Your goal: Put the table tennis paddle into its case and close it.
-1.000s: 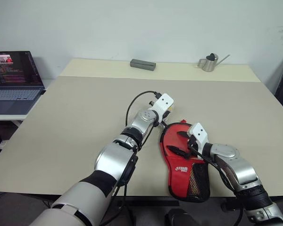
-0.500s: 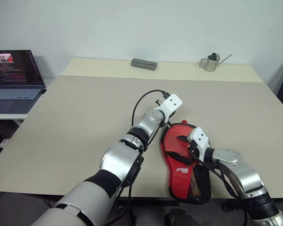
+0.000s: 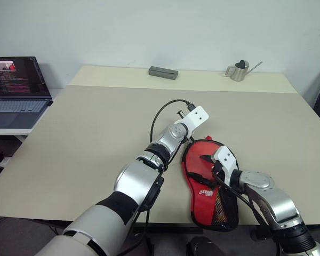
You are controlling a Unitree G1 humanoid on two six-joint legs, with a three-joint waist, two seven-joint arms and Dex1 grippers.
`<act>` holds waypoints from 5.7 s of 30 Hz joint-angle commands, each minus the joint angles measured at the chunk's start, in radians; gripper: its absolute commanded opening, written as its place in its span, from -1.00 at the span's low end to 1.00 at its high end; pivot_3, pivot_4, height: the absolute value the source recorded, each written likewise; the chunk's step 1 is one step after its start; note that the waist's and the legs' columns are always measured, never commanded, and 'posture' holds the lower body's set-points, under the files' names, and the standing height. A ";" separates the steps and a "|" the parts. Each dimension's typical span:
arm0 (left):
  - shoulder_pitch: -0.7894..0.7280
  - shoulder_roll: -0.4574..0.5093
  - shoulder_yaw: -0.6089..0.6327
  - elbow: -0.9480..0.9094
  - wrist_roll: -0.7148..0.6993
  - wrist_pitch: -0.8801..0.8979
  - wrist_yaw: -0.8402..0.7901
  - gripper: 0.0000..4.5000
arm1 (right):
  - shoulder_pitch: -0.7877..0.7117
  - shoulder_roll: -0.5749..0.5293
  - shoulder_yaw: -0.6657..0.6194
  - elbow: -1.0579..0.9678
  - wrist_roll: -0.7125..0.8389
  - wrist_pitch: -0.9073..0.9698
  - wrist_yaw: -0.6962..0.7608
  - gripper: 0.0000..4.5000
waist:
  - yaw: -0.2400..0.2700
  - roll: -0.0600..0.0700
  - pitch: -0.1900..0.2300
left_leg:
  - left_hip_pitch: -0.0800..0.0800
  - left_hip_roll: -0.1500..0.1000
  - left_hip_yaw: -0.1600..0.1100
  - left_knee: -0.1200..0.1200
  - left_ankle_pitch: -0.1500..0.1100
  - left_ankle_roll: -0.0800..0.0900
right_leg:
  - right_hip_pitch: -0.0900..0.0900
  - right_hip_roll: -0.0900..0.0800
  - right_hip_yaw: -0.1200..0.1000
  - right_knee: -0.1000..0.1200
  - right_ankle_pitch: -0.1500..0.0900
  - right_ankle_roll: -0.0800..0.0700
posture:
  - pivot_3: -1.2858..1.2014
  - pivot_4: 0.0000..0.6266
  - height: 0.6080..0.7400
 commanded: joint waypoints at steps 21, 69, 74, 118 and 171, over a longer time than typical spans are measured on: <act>-0.112 -0.073 0.022 -0.010 0.018 -0.007 0.083 -0.87 | 0.169 0.008 0.058 -0.053 0.008 0.126 -0.068 1.00 | 0.008 0.000 0.000 | 0.000 0.000 0.000 -0.001 0.000 -0.001 | 0.000 0.000 0.000 0.000 0.000 0.000 | 0.03 -0.52 1.00; -0.163 0.098 0.247 -0.142 -0.304 -0.066 -0.375 0.99 | 0.018 0.037 0.069 0.128 -0.013 0.055 -0.012 1.00 | -0.022 0.001 -0.004 | 0.002 0.001 0.000 0.001 0.000 0.000 | 0.001 0.002 0.002 0.002 0.001 0.000 | 0.03 -0.52 1.00; -0.074 0.271 0.238 -0.271 -0.310 -0.026 -0.450 0.99 | 0.005 0.020 0.054 0.135 -0.002 0.047 0.018 1.00 | -0.024 0.001 -0.005 | 0.002 0.001 0.000 0.001 0.000 0.000 | 0.001 0.002 0.002 0.002 0.001 0.000 | 0.03 -0.52 1.00; 0.540 0.275 -0.236 -1.114 -0.519 0.337 -0.794 0.99 | -0.081 -0.506 -0.492 -0.052 0.492 0.385 0.240 1.00 | 0.010 0.004 0.000 | -0.002 0.000 0.000 0.002 -0.001 0.002 | -0.002 -0.001 0.004 0.000 0.003 -0.005 | 0.03 -0.52 1.00; 0.609 0.135 -0.274 -0.763 -0.343 0.103 -0.765 0.99 | -1.100 0.136 -0.091 1.306 -0.084 0.078 -0.104 1.00 | 0.008 0.012 -0.004 | -0.003 0.001 0.003 0.003 0.000 0.004 | -0.006 -0.001 0.006 0.002 0.006 -0.003 | 0.03 -0.52 1.00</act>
